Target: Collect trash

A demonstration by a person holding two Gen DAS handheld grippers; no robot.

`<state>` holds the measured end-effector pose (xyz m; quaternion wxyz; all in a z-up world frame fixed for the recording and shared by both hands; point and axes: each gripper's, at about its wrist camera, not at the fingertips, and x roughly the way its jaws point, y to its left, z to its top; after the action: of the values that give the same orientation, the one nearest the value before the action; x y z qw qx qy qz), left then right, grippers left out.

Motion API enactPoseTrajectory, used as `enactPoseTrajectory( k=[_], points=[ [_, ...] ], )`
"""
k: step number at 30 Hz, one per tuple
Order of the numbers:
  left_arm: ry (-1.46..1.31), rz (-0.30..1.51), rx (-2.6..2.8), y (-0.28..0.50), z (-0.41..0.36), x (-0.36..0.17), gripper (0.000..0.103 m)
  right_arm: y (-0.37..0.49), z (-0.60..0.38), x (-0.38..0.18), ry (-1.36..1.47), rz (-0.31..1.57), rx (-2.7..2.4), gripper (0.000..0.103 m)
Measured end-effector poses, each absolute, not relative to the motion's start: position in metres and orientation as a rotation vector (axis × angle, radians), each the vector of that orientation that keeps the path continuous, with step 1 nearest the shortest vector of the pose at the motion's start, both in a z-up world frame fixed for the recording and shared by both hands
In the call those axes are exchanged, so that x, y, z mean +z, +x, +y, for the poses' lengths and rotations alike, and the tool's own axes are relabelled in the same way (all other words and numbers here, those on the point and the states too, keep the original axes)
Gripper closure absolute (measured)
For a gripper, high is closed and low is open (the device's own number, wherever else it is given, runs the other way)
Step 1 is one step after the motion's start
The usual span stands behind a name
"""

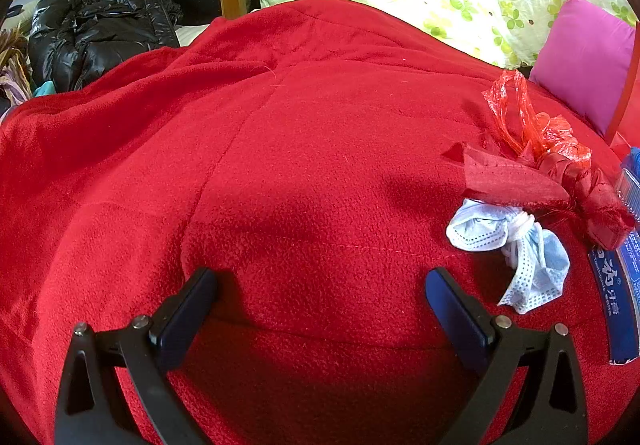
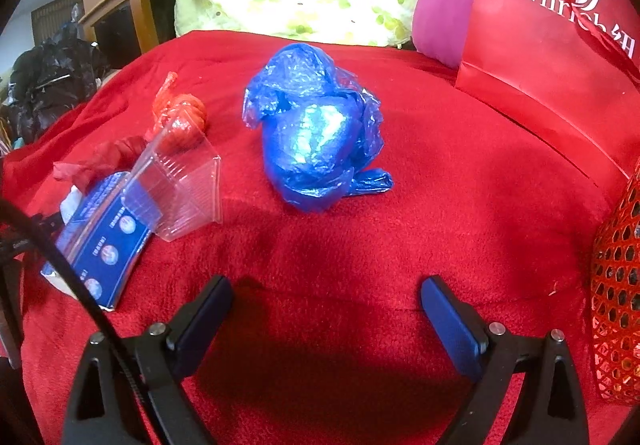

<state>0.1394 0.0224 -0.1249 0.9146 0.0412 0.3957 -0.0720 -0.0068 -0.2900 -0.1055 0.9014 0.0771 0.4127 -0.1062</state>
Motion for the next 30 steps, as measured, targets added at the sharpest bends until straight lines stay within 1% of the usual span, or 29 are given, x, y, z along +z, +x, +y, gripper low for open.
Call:
enactPoseTrajectory(
  k=[30],
  points=[
    [0.080, 0.801, -0.142, 0.1391, 0.0224, -0.1277, 0.000, -0.0075, -0.2868, -0.1057, 0.143, 0.851, -0.222, 0.004]
  ],
)
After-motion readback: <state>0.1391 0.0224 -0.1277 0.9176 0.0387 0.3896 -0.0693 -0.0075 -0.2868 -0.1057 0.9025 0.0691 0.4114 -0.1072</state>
